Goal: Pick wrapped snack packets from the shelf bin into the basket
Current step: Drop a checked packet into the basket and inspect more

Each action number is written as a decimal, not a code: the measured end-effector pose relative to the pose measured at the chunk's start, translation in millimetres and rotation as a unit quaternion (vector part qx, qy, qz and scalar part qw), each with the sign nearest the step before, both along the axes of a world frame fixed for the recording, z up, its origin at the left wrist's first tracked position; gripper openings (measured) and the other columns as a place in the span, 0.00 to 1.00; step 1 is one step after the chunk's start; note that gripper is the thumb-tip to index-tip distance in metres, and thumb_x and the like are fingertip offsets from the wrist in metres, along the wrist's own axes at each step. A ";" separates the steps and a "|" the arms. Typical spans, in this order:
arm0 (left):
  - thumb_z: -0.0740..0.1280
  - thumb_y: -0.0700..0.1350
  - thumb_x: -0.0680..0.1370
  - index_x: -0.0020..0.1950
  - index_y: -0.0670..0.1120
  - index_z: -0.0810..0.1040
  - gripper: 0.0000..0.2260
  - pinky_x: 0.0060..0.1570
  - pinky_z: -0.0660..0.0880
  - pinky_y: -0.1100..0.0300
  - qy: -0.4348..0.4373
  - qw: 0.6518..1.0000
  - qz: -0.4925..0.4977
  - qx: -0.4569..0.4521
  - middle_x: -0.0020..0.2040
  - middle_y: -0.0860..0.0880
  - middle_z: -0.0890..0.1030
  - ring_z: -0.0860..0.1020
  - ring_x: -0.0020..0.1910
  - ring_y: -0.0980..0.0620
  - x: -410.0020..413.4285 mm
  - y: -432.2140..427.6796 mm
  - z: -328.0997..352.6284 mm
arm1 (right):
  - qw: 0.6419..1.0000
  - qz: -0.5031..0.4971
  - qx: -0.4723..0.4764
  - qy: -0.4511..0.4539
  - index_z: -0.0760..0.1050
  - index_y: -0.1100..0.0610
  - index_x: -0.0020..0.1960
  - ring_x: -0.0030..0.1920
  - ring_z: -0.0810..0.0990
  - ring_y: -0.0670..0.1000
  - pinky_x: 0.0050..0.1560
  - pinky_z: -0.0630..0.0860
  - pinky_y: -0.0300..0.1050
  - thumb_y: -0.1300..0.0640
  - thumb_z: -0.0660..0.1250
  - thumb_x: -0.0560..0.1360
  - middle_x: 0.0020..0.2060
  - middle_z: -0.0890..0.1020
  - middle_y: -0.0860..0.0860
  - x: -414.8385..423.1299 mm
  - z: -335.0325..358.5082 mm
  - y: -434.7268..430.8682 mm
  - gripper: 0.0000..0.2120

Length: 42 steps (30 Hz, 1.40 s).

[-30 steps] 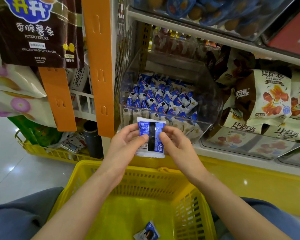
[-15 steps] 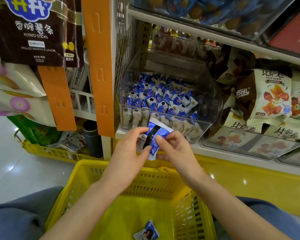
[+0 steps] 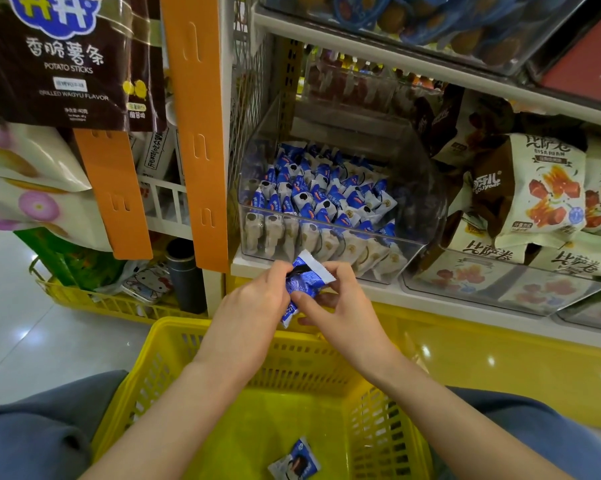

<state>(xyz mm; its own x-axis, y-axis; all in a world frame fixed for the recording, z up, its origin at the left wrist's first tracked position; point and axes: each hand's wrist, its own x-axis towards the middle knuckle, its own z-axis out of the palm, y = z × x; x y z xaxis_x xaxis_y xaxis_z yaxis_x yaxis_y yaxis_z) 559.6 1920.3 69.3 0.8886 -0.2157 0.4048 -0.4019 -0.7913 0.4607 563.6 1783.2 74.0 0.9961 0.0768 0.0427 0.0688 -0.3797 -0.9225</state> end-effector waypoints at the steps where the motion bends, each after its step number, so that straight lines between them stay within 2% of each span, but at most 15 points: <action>1: 0.60 0.44 0.79 0.62 0.44 0.72 0.12 0.32 0.72 0.59 0.006 1.000 0.001 -0.026 0.44 0.46 0.81 0.79 0.39 0.48 0.9 0.0 -1.3 | 1.000 0.001 -0.006 -0.001 0.65 0.44 0.51 0.47 0.81 0.47 0.46 0.81 0.52 0.55 0.70 0.72 0.47 0.80 0.44 0.2 -0.4 0.1 0.16; 5: 0.58 0.45 0.80 0.62 0.47 0.72 0.12 0.33 0.72 0.63 0.011 0.994 0.009 -0.112 0.46 0.47 0.81 0.77 0.39 0.53 3.9 -1.1 -4.4 | 0.999 0.003 -0.039 -0.016 0.66 0.46 0.54 0.45 0.80 0.46 0.46 0.80 0.50 0.53 0.70 0.72 0.46 0.80 0.43 0.9 -0.5 -1.7 0.16; 10: 0.58 0.48 0.80 0.62 0.48 0.71 0.12 0.35 0.75 0.63 -0.018 0.996 0.004 -0.088 0.47 0.49 0.82 0.80 0.42 0.53 5.4 1.5 -6.7 | 0.990 0.035 -0.114 -0.078 0.64 0.43 0.52 0.44 0.77 0.36 0.41 0.76 0.32 0.51 0.70 0.72 0.42 0.77 0.37 -4.0 0.2 -2.9 0.16; 13: 0.57 0.47 0.80 0.59 0.48 0.72 0.10 0.32 0.74 0.64 -0.006 0.996 0.010 -0.092 0.44 0.49 0.81 0.78 0.38 0.55 5.1 3.0 -8.1 | 0.988 0.042 -0.119 -0.093 0.67 0.46 0.54 0.45 0.77 0.38 0.43 0.77 0.35 0.51 0.70 0.72 0.44 0.78 0.40 -5.4 -0.5 -2.0 0.15; 17: 0.58 0.45 0.80 0.51 0.50 0.74 0.06 0.26 0.69 0.68 0.061 0.976 0.030 -0.206 0.35 0.53 0.78 0.76 0.31 0.62 9.8 1.6 -5.8 | 0.990 0.056 -0.089 -0.091 0.67 0.44 0.60 0.54 0.75 0.38 0.53 0.76 0.38 0.49 0.68 0.73 0.55 0.76 0.44 -4.7 0.8 -1.7 0.17; 20: 0.55 0.47 0.81 0.48 0.51 0.74 0.09 0.38 0.77 0.62 0.174 0.924 0.024 -0.340 0.43 0.51 0.81 0.79 0.40 0.58 13.0 -0.3 -2.8 | 0.995 0.076 -0.033 -0.049 0.65 0.41 0.64 0.57 0.75 0.38 0.54 0.75 0.35 0.49 0.66 0.74 0.59 0.72 0.41 -4.4 1.4 -1.1 0.20; 23: 0.52 0.55 0.80 0.50 0.54 0.75 0.14 0.48 0.78 0.59 0.342 0.801 -0.016 -0.491 0.47 0.50 0.83 0.81 0.46 0.54 13.9 -8.4 5.8 | 0.996 0.048 -0.053 -0.056 0.62 0.43 0.65 0.52 0.74 0.34 0.47 0.75 0.29 0.47 0.69 0.71 0.54 0.70 0.34 -2.7 0.4 -3.1 0.26; 24: 0.53 0.58 0.79 0.50 0.53 0.76 0.15 0.50 0.77 0.58 0.373 0.780 -0.017 -0.501 0.45 0.51 0.83 0.81 0.46 0.54 13.1 -10.0 7.3 | 0.995 0.034 -0.072 -0.064 0.61 0.45 0.66 0.51 0.74 0.33 0.45 0.75 0.29 0.46 0.70 0.70 0.54 0.70 0.34 -2.1 -0.5 -4.5 0.29; 26: 0.59 0.60 0.74 0.51 0.54 0.75 0.13 0.48 0.75 0.63 0.378 0.813 -0.039 -0.442 0.42 0.56 0.83 0.80 0.44 0.60 9.4 -10.8 6.3 | 0.989 0.018 -0.123 -0.085 0.59 0.49 0.68 0.49 0.76 0.36 0.44 0.77 0.33 0.47 0.71 0.68 0.57 0.72 0.39 -1.0 -3.3 -7.1 0.33; 29: 0.65 0.50 0.76 0.57 0.53 0.74 0.10 0.39 0.74 0.72 0.324 0.874 -0.043 -0.360 0.44 0.56 0.81 0.79 0.42 0.66 3.4 -8.2 5.7 | 0.980 0.026 -0.169 -0.099 0.57 0.51 0.70 0.52 0.75 0.39 0.50 0.76 0.33 0.47 0.72 0.67 0.60 0.71 0.43 -1.5 -6.2 -8.3 0.37; 31: 0.63 0.45 0.78 0.58 0.50 0.74 0.09 0.36 0.73 0.74 0.300 0.876 -0.023 -0.378 0.45 0.54 0.82 0.79 0.41 0.65 4.0 -6.3 6.7 | 0.985 0.030 -0.152 -0.080 0.58 0.50 0.70 0.54 0.72 0.36 0.54 0.71 0.29 0.45 0.72 0.66 0.57 0.70 0.39 -1.3 -4.2 -7.8 0.37; 33: 0.63 0.43 0.78 0.60 0.50 0.72 0.10 0.39 0.74 0.73 0.286 0.871 -0.009 -0.400 0.48 0.53 0.81 0.80 0.44 0.64 5.4 -4.9 9.1 | 0.990 0.029 -0.127 -0.055 0.62 0.47 0.67 0.53 0.72 0.35 0.53 0.71 0.29 0.46 0.71 0.69 0.53 0.71 0.36 0.5 1.2 -8.0 0.30; 36: 0.62 0.42 0.78 0.60 0.48 0.71 0.11 0.40 0.75 0.72 0.262 0.866 0.000 -0.426 0.51 0.52 0.80 0.79 0.45 0.64 8.6 -3.6 11.8 | 0.994 0.027 -0.096 -0.040 0.70 0.45 0.59 0.51 0.75 0.38 0.53 0.73 0.40 0.51 0.64 0.76 0.50 0.77 0.39 2.4 12.0 -11.4 0.12; 38: 0.62 0.42 0.78 0.59 0.46 0.72 0.09 0.37 0.74 0.73 0.260 0.862 -0.007 -0.435 0.50 0.50 0.81 0.80 0.44 0.63 9.4 -3.2 15.3 | 0.996 0.026 -0.076 -0.030 0.74 0.49 0.57 0.50 0.77 0.41 0.55 0.75 0.43 0.52 0.63 0.77 0.49 0.80 0.42 1.5 18.3 -14.0 0.10; 42: 0.61 0.42 0.79 0.56 0.46 0.73 0.07 0.38 0.74 0.72 0.249 0.876 -0.037 -0.412 0.49 0.51 0.81 0.79 0.43 0.66 7.7 -3.1 23.1 | 0.999 0.050 0.011 0.000 0.76 0.53 0.53 0.47 0.80 0.40 0.50 0.76 0.34 0.58 0.65 0.75 0.47 0.82 0.46 -3.6 23.4 -18.0 0.07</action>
<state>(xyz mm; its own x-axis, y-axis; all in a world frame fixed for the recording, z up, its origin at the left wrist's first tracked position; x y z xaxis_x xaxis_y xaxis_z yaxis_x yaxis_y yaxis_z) 567.3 1917.1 92.4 0.9951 -0.0971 0.0163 -0.0249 -0.0881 0.9958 560.0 1765.2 97.4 0.9835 0.1750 0.0460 0.1059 -0.3504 -0.9306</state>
